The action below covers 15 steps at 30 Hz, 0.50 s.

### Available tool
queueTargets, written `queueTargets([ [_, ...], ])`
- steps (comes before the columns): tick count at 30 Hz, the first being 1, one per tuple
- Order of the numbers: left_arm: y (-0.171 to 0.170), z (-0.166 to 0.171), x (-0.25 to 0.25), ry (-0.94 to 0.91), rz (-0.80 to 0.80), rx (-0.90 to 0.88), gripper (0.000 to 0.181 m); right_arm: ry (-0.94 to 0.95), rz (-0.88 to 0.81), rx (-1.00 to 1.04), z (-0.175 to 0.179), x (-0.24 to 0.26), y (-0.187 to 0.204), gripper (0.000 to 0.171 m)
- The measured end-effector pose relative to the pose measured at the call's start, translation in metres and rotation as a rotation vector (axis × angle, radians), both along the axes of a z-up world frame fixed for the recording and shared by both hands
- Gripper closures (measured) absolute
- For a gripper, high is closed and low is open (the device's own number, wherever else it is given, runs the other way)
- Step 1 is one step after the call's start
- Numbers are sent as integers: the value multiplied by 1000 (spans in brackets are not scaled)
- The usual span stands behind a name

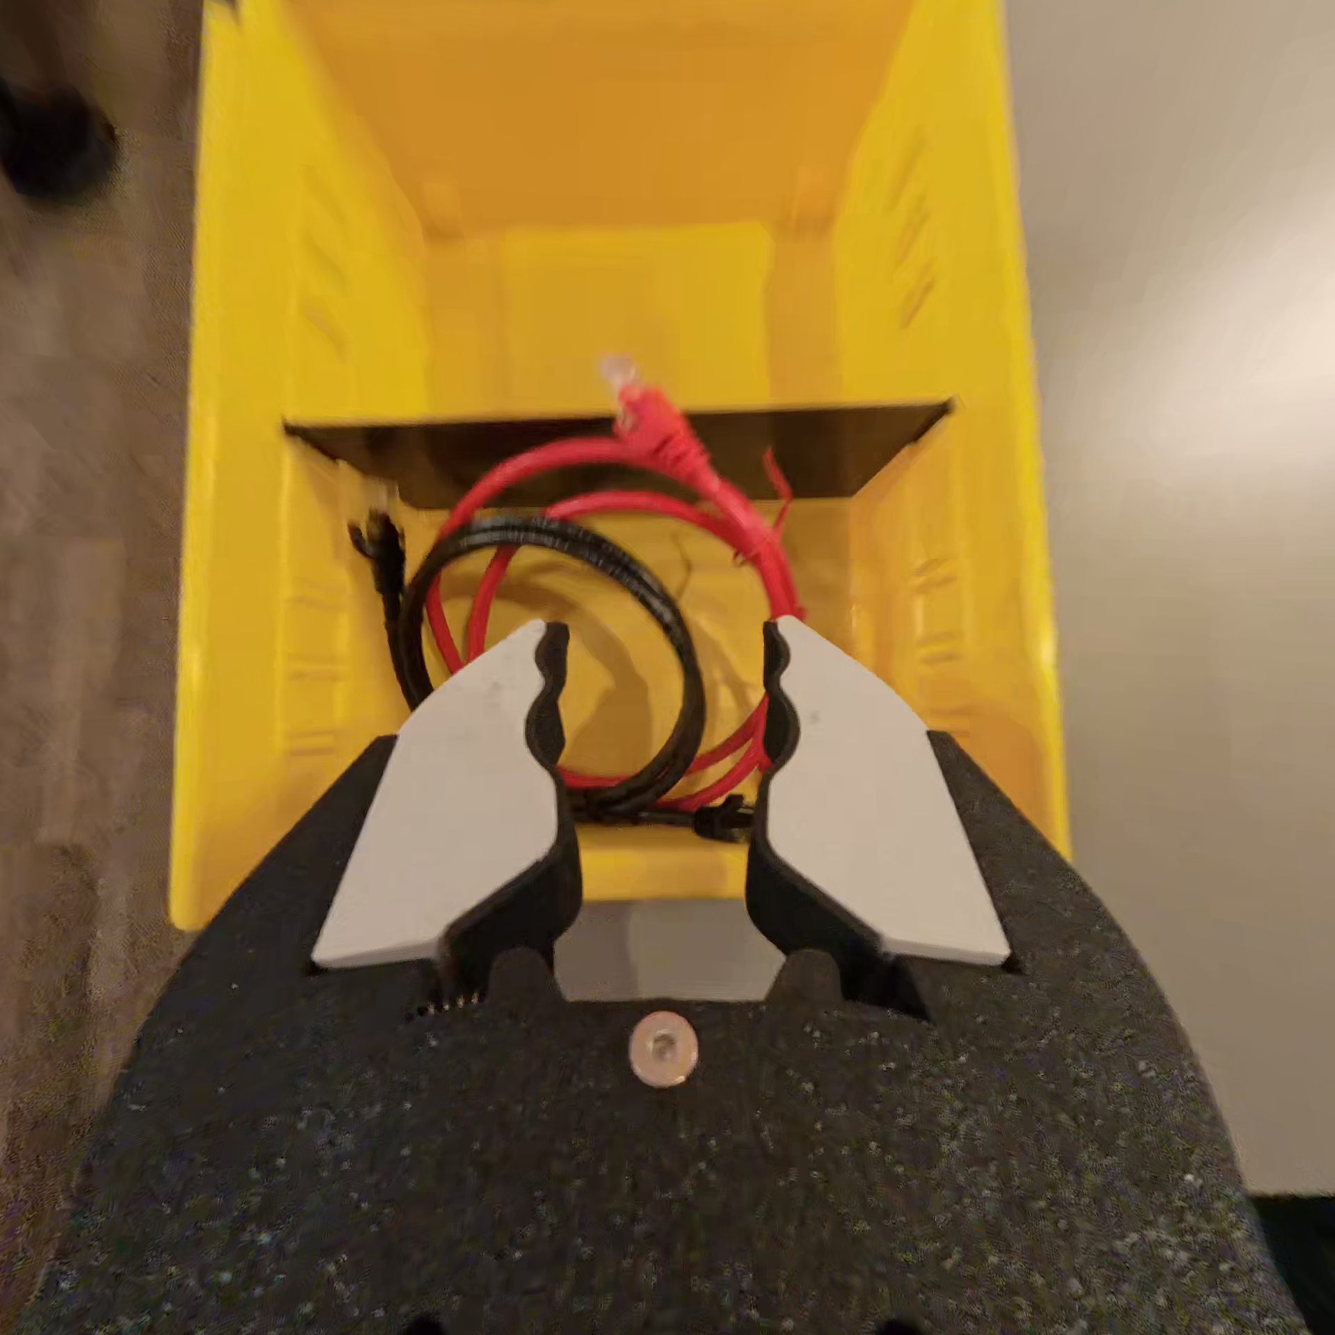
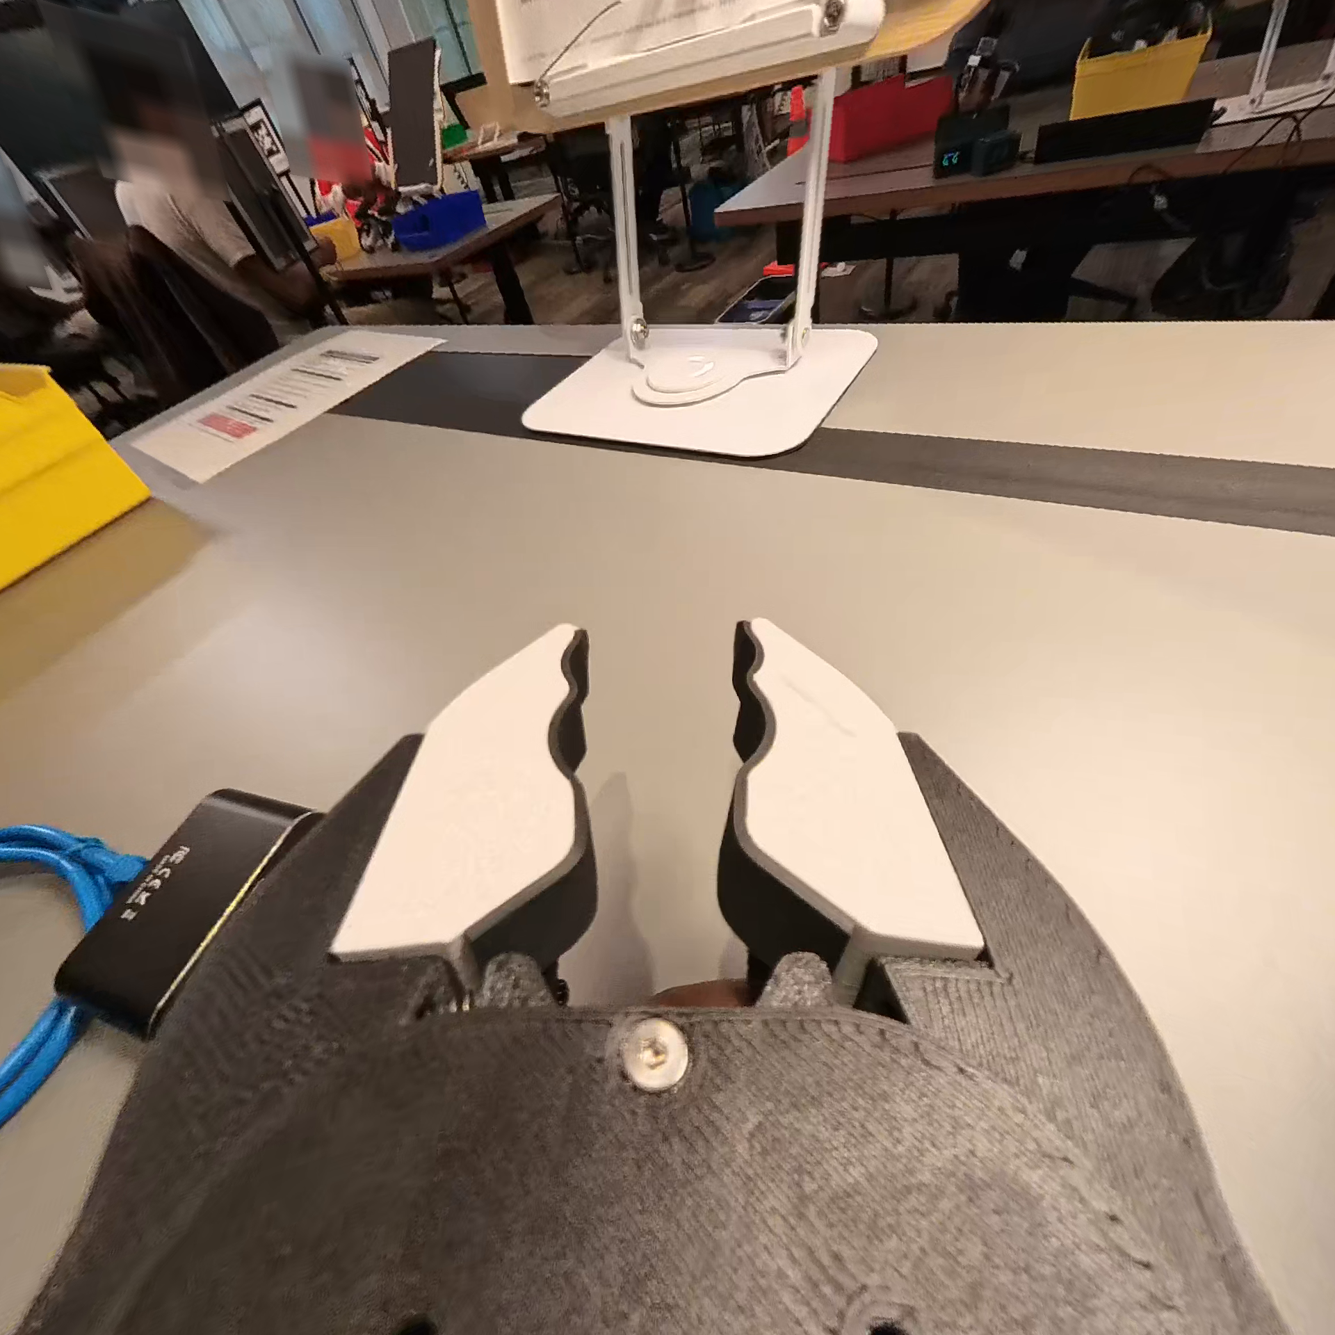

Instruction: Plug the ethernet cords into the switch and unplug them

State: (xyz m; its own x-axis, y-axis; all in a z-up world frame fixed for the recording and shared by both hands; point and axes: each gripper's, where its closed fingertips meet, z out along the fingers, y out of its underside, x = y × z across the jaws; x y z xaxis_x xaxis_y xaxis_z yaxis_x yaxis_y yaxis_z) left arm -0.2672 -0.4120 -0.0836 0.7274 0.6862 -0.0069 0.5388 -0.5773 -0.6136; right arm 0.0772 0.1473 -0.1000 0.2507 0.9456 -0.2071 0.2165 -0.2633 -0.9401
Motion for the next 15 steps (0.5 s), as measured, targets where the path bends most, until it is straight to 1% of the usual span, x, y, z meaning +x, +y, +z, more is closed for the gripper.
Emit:
queueTargets([
  [2, -1, -16, 1, -57, -32, -21, 129, -9, 3, 34, 1, -1, -3, 133],
  [5, 12, -34, 3, -143, -66, -9, 132, -10, 4, 62, 2, -1, -6, 133],
  [6, 15, -38, 1, -160, -67, -6, 136, -7, 2, 64, 2, 0, -6, 133],
  [7, 16, -43, -1, -172, -64, -12, 141, -3, 0, 62, 3, 0, -5, 133],
  [9, 15, -48, -4, -163, -77, -42, 161, 9, -7, 52, 4, 2, -4, 133],
  [10, 13, -48, -6, -145, -88, -46, 167, 12, -11, 43, 4, 3, -3, 134],
  [12, 9, -36, -8, -94, -77, -49, 169, 24, -15, 23, 4, 4, 0, 134],
  [15, 0, 8, -9, 68, -62, -70, 171, 29, -12, -6, 3, 4, 1, 135],
])
